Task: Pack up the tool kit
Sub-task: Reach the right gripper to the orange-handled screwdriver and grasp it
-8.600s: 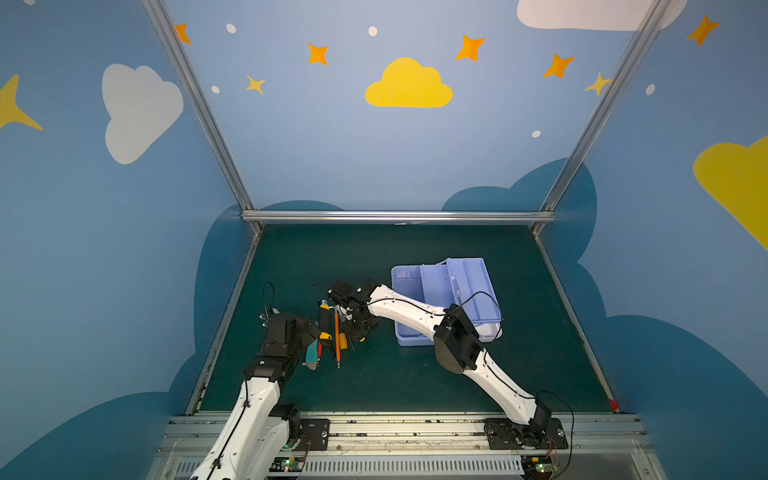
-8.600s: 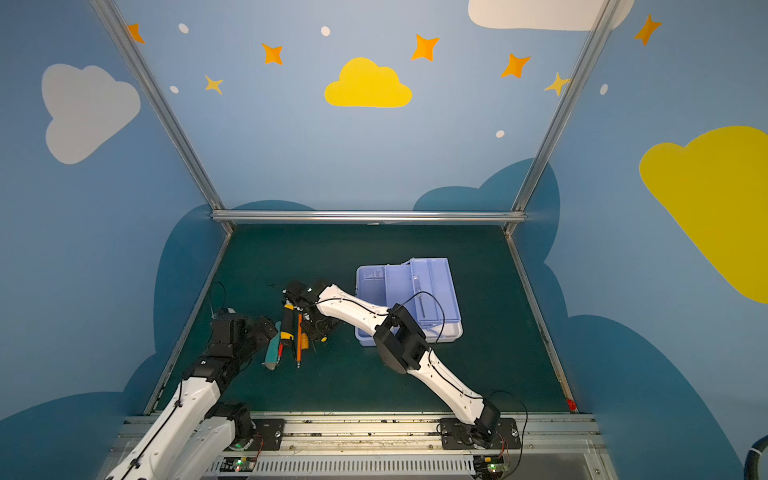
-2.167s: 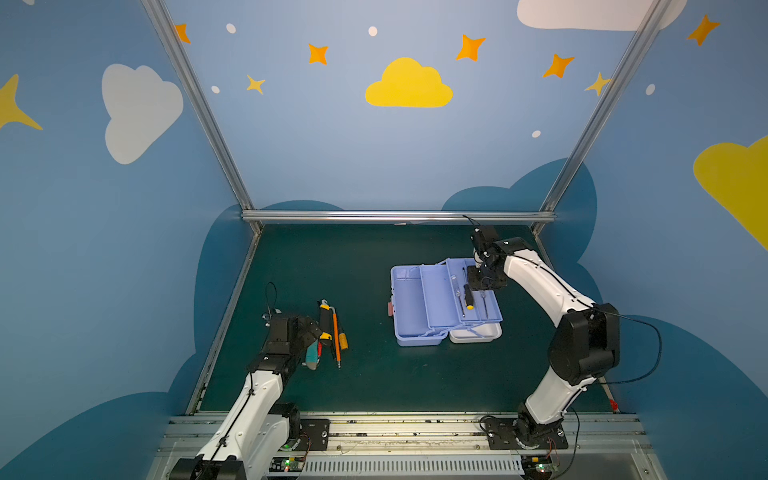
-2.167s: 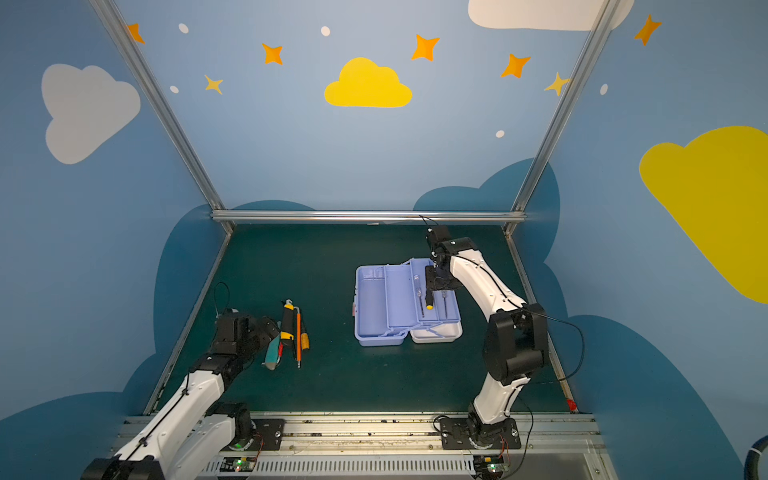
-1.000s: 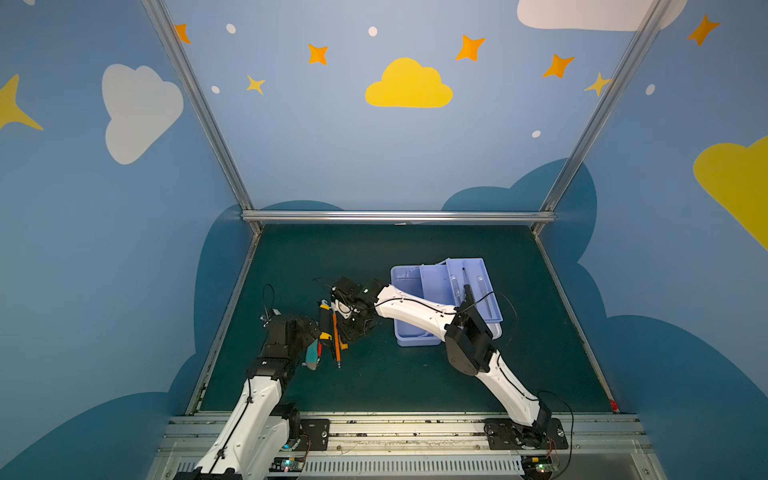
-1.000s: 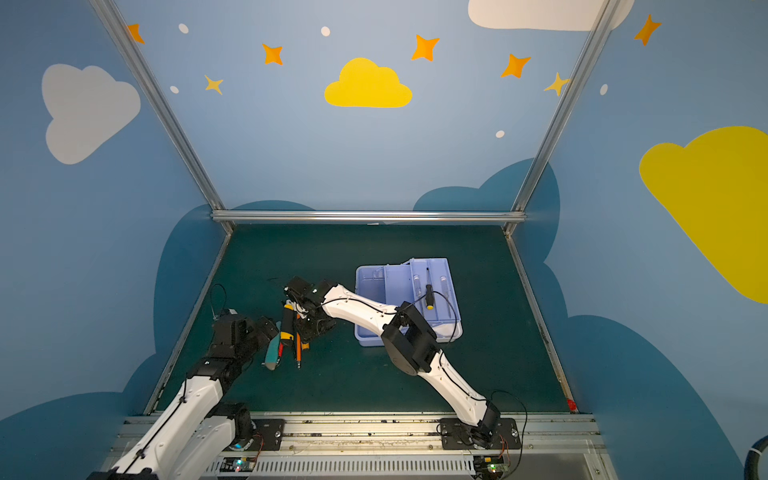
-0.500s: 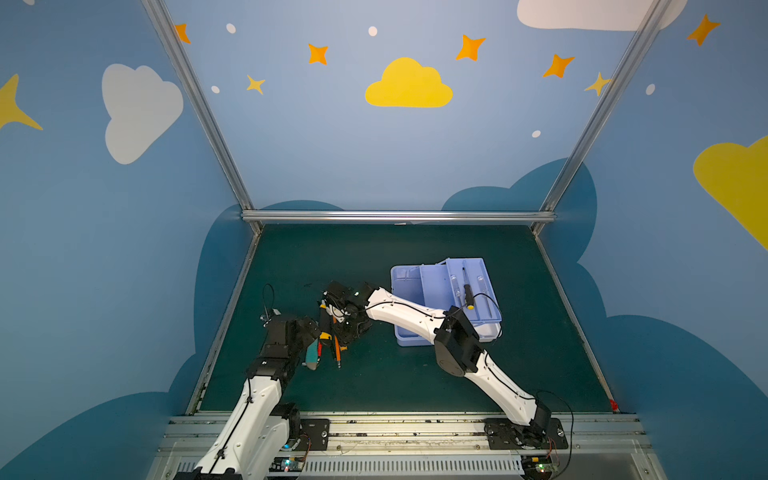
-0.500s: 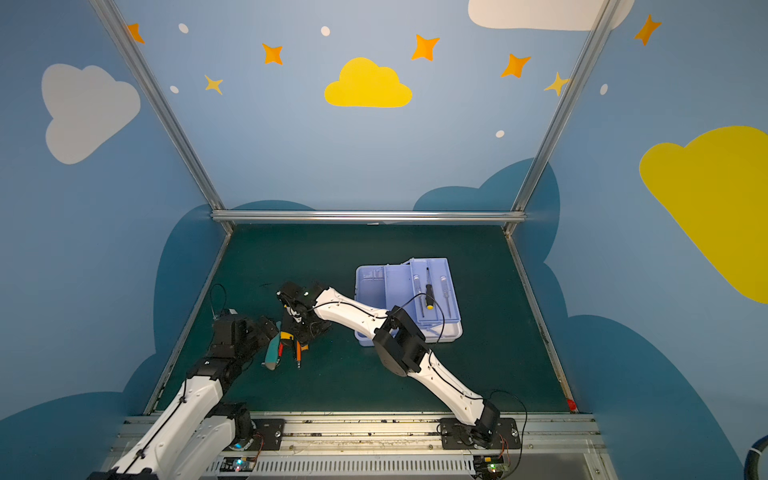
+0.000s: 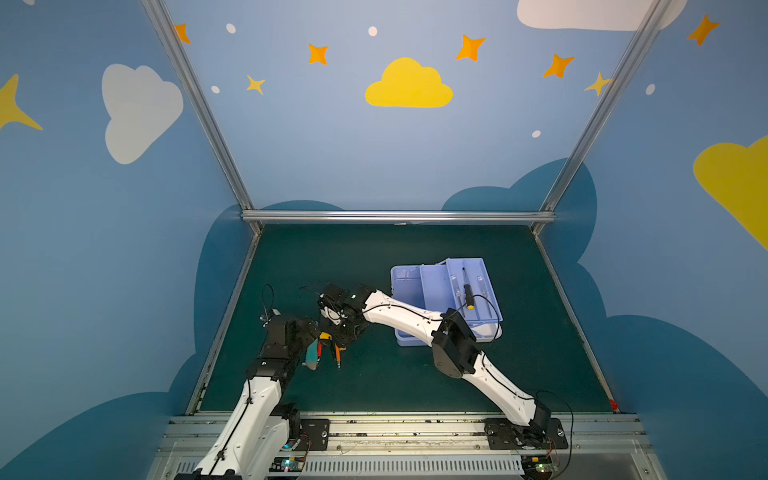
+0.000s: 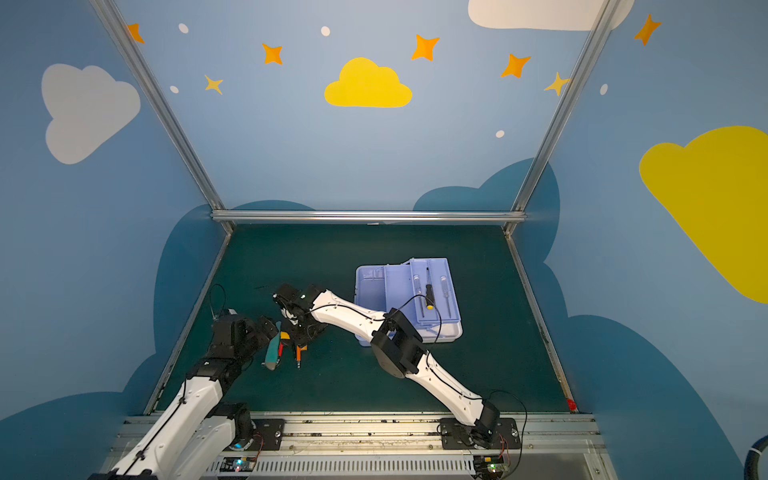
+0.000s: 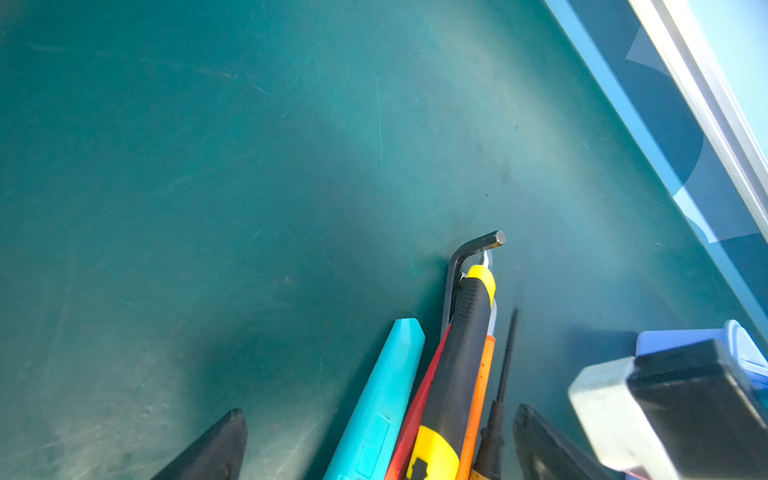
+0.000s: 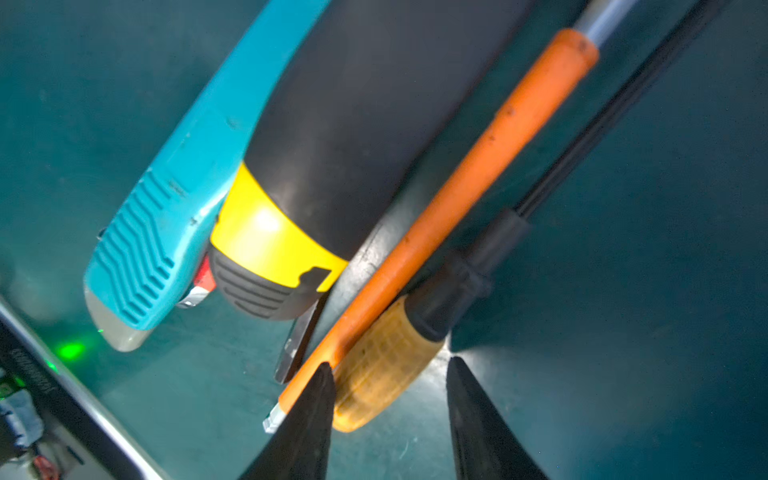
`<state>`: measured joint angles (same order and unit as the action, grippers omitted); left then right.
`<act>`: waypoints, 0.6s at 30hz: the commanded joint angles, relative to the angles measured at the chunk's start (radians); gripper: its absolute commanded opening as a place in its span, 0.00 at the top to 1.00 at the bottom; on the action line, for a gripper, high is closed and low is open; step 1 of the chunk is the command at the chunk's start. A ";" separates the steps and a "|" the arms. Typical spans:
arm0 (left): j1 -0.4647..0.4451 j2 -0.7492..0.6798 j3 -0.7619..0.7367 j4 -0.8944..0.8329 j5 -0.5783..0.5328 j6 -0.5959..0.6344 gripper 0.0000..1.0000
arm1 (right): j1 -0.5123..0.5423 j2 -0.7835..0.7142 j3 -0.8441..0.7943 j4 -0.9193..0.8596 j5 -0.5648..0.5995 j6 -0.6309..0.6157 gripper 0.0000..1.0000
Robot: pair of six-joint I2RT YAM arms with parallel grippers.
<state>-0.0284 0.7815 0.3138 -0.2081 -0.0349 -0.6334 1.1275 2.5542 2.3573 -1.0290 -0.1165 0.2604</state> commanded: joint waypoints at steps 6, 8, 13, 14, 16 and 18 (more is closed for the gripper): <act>0.004 -0.012 -0.016 0.000 0.000 0.001 0.00 | -0.035 0.004 0.009 -0.084 0.109 0.091 0.70; 0.003 -0.010 -0.016 0.001 0.001 0.001 0.00 | -0.045 -0.013 -0.004 -0.100 0.113 0.112 0.77; 0.003 -0.005 -0.015 0.004 0.003 0.002 0.00 | -0.067 -0.049 -0.031 -0.130 0.114 0.148 0.91; 0.004 -0.004 -0.017 0.006 0.003 0.001 0.00 | -0.070 -0.061 -0.040 -0.131 0.115 0.147 0.93; 0.004 -0.005 -0.016 0.006 0.000 0.002 0.00 | -0.075 -0.076 -0.051 -0.131 0.117 0.143 0.96; 0.003 -0.006 -0.018 0.007 -0.002 0.002 0.00 | -0.078 -0.095 -0.060 -0.133 0.122 0.138 0.99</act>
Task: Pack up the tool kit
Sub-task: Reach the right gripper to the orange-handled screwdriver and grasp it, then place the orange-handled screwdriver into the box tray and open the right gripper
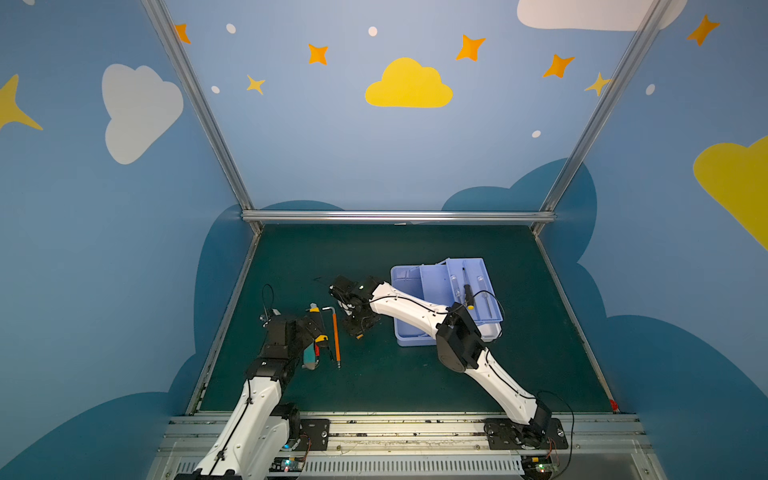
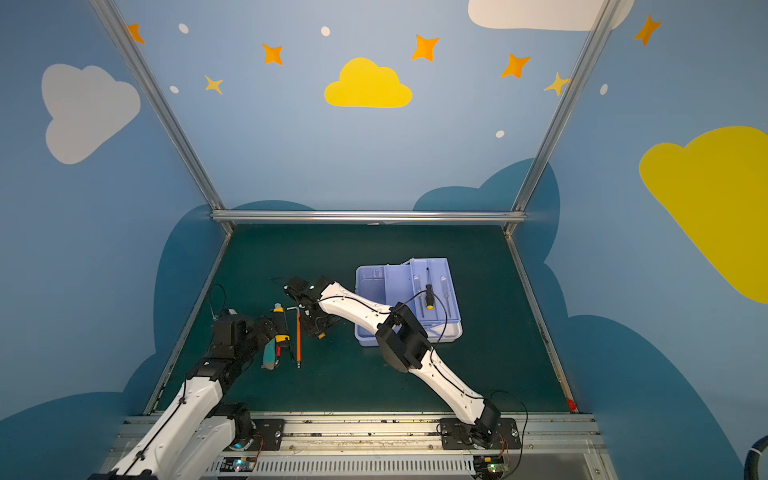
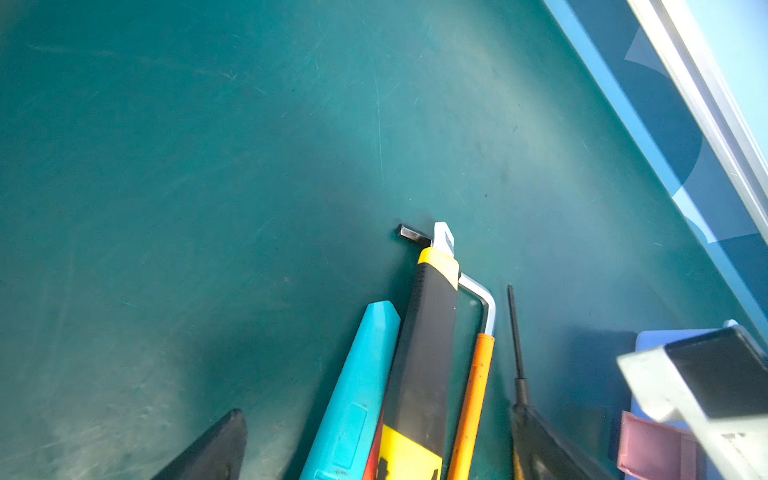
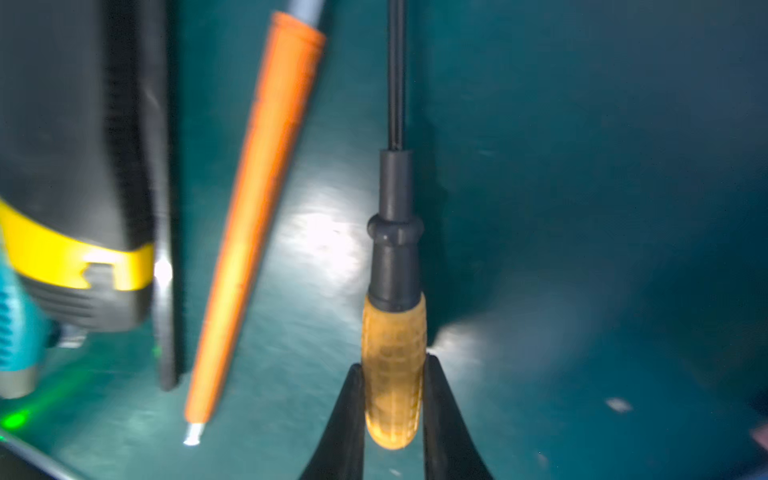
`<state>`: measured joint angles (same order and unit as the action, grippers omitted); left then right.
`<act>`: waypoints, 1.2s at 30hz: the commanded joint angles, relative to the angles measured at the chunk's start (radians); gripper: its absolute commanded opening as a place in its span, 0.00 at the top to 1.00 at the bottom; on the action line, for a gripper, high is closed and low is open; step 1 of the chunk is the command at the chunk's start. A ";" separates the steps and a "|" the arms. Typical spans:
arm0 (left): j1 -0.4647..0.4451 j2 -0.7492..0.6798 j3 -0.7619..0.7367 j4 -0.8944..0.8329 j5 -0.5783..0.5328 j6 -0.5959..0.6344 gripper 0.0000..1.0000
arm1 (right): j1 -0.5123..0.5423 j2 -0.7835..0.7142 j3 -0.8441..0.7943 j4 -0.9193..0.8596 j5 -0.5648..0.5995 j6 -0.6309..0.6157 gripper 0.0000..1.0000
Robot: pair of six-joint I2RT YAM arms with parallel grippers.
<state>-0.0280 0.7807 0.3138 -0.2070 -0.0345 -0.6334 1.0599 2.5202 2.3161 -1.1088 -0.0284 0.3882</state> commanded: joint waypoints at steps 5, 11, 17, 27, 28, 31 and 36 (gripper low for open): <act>0.003 -0.004 -0.018 0.006 0.001 0.002 0.00 | -0.023 -0.109 -0.038 -0.058 0.046 0.003 1.00; 0.003 0.004 -0.016 0.011 0.004 0.003 0.00 | -0.068 -0.227 -0.126 -0.019 0.031 -0.026 1.00; 0.002 0.015 -0.016 0.015 0.008 0.002 0.00 | -0.170 -0.434 -0.296 0.034 0.027 -0.032 1.00; 0.002 0.035 -0.010 0.021 0.018 0.005 0.00 | -0.413 -0.748 -0.552 0.001 0.131 -0.097 1.00; 0.002 0.039 -0.009 0.021 0.018 0.005 0.00 | -0.441 -0.773 -0.577 -0.005 0.134 -0.111 1.00; 0.002 0.048 -0.007 0.024 0.021 0.007 0.00 | -0.513 -0.826 -0.636 -0.033 0.170 -0.144 1.00; 0.003 0.056 -0.011 0.030 0.022 0.005 0.00 | -0.616 -0.888 -0.743 -0.032 0.229 -0.170 1.00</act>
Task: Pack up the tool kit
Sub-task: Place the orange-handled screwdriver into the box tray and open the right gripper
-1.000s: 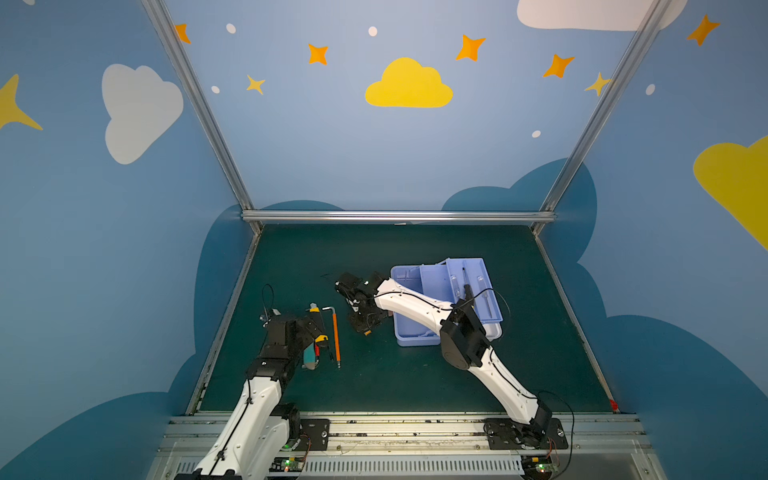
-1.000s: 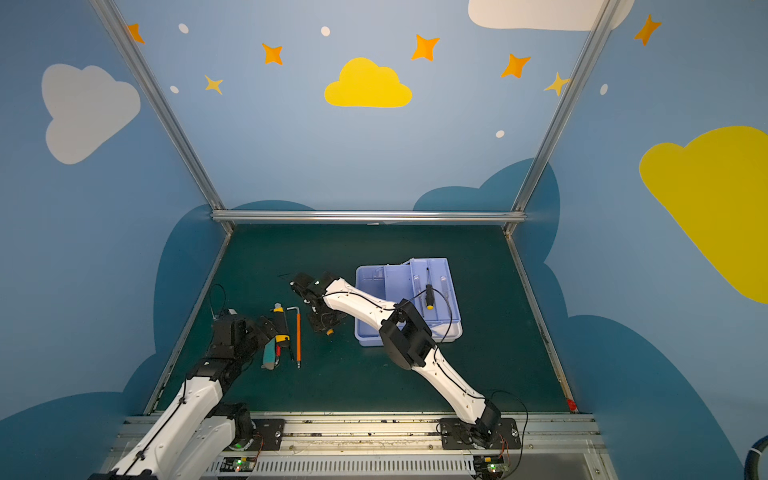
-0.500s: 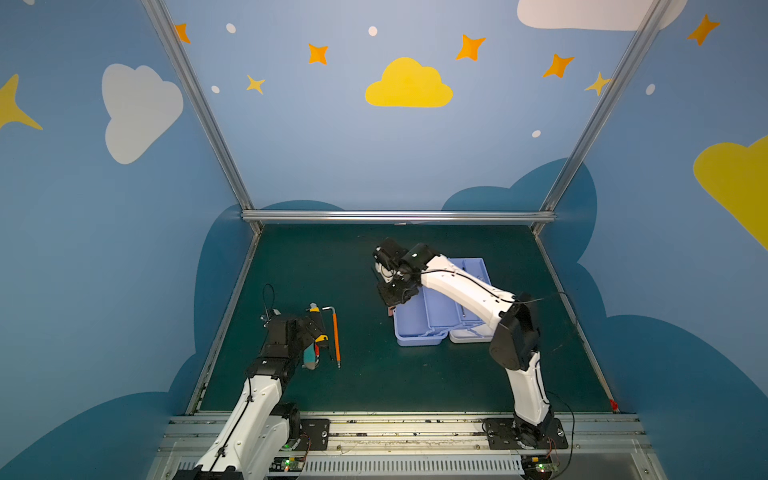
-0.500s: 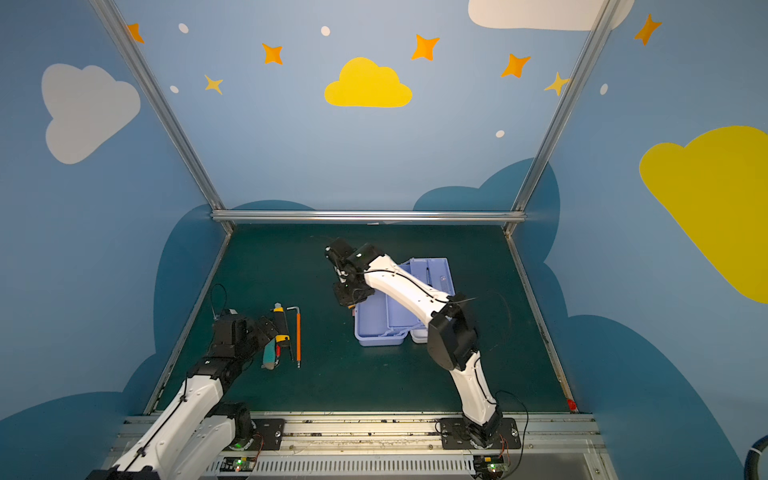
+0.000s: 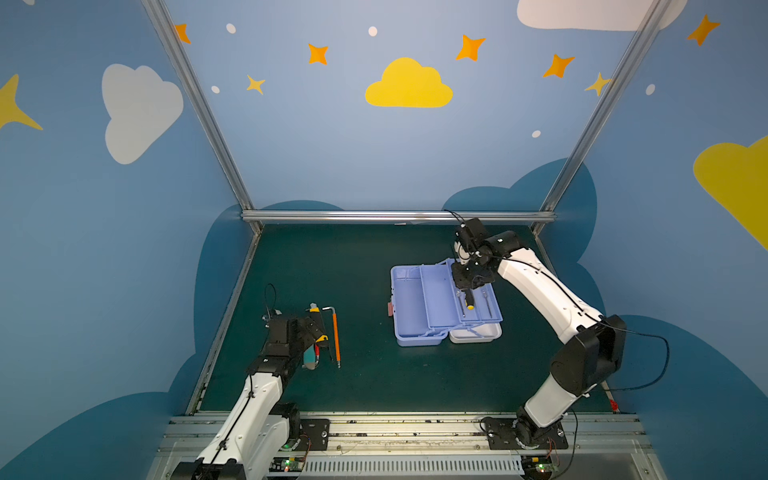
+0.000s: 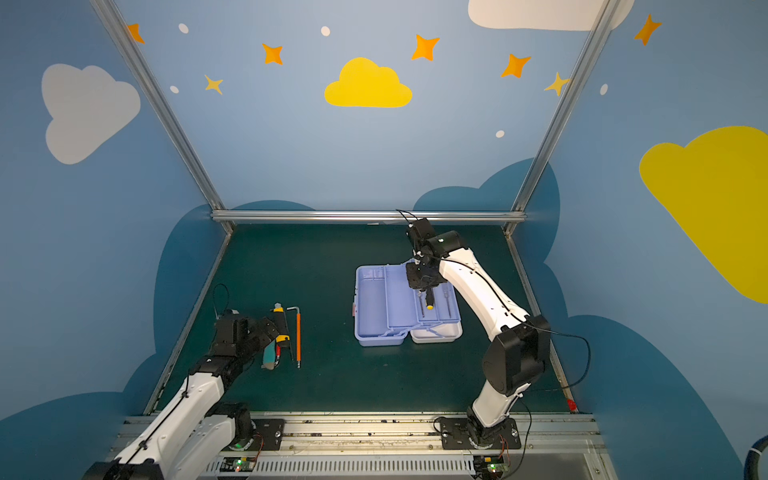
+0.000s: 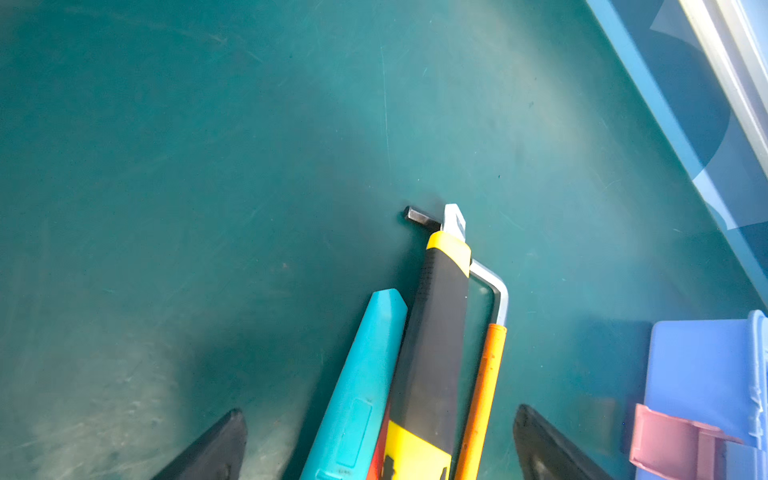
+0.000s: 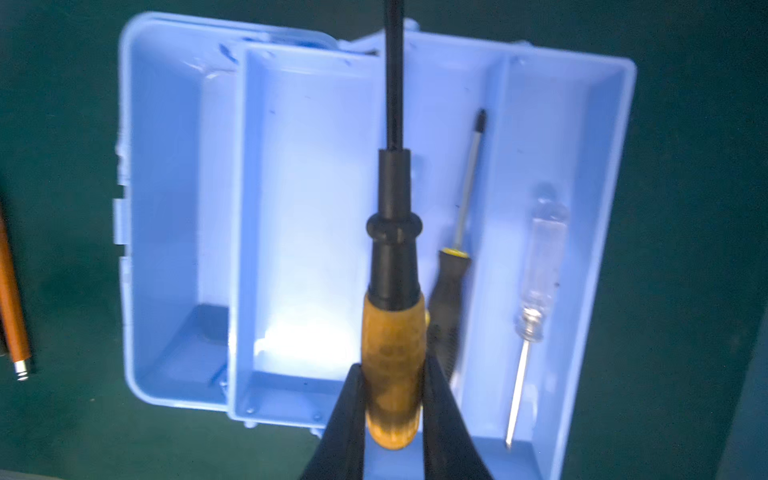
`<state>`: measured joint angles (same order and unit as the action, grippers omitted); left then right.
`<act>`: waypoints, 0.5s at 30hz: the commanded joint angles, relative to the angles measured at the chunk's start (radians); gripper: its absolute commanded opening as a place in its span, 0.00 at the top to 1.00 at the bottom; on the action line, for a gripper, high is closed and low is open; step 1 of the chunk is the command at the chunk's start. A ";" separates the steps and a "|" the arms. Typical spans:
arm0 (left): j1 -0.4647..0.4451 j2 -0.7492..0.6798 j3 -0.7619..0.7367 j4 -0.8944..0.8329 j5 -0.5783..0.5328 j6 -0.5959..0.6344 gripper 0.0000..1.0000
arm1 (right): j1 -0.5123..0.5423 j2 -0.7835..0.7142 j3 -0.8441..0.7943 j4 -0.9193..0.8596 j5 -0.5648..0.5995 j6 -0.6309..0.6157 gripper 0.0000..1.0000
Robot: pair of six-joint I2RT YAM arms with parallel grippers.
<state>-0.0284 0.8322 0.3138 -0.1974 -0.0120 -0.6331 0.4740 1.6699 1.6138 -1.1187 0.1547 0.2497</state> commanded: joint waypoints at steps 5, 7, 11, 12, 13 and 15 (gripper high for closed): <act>0.003 0.003 -0.010 0.020 0.001 0.006 0.00 | -0.100 -0.071 -0.122 0.012 0.050 -0.049 1.00; 0.003 0.005 -0.010 0.021 0.001 0.007 0.00 | -0.118 -0.064 -0.139 0.014 0.037 -0.052 1.00; 0.003 0.004 -0.010 0.021 0.000 0.005 0.00 | -0.123 -0.040 -0.159 0.021 0.038 -0.038 1.00; 0.003 0.002 -0.011 0.021 0.000 0.004 0.00 | -0.123 -0.032 -0.161 0.024 0.031 -0.035 1.00; 0.003 0.003 -0.012 0.021 0.000 0.004 0.00 | -0.123 -0.024 -0.163 0.026 0.023 -0.032 1.00; 0.003 0.001 -0.012 0.021 0.000 0.005 0.00 | -0.123 -0.011 -0.158 0.022 0.006 -0.028 1.00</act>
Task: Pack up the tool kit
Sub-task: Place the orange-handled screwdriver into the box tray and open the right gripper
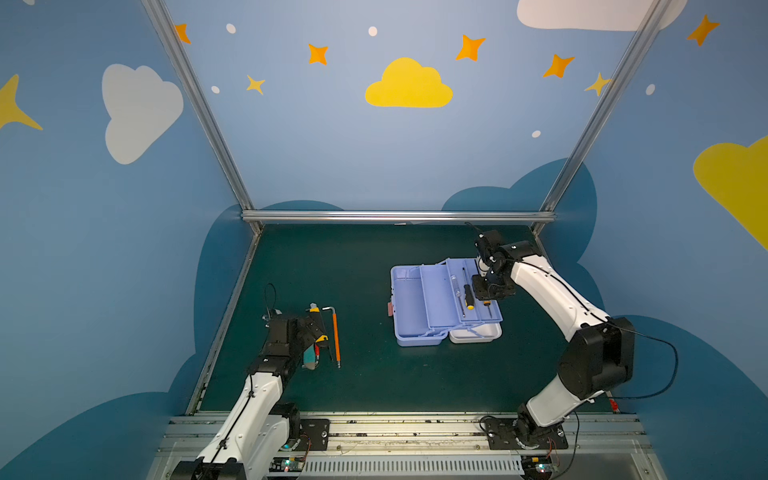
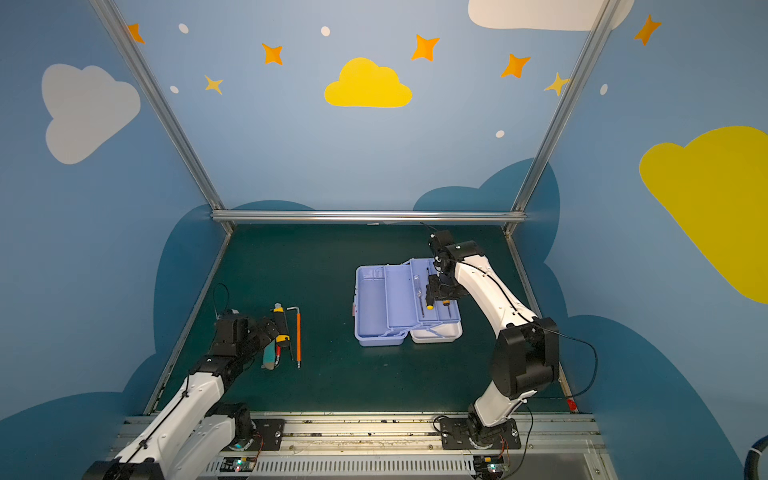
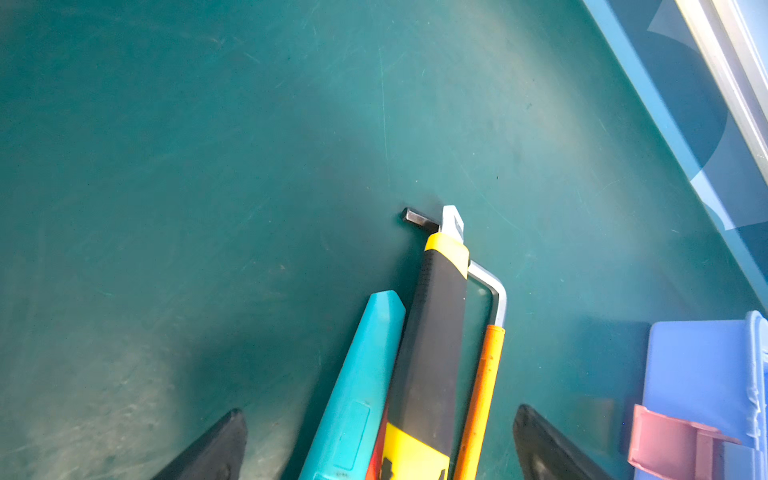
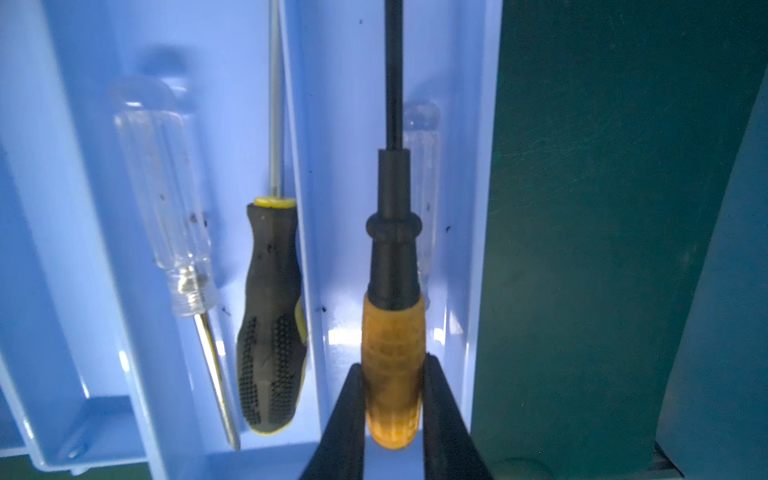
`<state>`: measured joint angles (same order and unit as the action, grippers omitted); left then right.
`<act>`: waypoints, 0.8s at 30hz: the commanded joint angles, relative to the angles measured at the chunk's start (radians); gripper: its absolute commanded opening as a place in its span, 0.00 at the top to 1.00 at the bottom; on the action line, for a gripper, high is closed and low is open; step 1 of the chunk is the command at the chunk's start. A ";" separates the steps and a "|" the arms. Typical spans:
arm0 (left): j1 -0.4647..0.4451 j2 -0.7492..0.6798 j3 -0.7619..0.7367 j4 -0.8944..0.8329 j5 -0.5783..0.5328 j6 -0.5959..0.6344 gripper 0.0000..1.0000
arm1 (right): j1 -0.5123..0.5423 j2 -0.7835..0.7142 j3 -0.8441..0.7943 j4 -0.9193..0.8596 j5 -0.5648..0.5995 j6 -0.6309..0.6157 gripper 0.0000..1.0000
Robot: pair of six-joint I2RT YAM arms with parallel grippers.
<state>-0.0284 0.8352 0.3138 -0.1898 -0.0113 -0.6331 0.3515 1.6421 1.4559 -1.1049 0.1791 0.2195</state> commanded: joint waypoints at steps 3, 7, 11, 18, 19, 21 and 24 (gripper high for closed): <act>0.003 -0.001 -0.012 0.013 -0.001 0.005 0.00 | 0.002 0.024 0.010 -0.003 -0.017 0.012 0.86; 0.004 0.005 -0.011 0.016 0.004 0.007 0.00 | 0.008 0.018 0.030 -0.028 0.014 0.018 0.64; 0.004 0.004 -0.006 0.008 -0.002 0.007 0.00 | 0.030 0.013 0.086 -0.075 0.062 0.029 0.59; 0.003 -0.029 -0.011 -0.008 -0.031 -0.003 0.00 | 0.228 0.025 0.196 -0.002 -0.017 0.069 0.57; 0.002 -0.035 -0.011 -0.014 -0.039 -0.006 0.00 | 0.269 0.039 0.198 0.048 -0.069 0.083 0.56; 0.005 -0.048 -0.012 -0.023 -0.050 -0.009 0.00 | 0.342 0.080 0.196 0.158 -0.176 0.094 0.56; 0.006 -0.059 -0.012 -0.037 -0.064 -0.018 0.00 | 0.446 0.189 0.231 0.284 -0.257 0.128 0.57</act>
<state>-0.0280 0.7902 0.3138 -0.1917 -0.0406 -0.6407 0.7296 1.7336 1.6650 -0.9768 0.0601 0.3046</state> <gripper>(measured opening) 0.995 0.435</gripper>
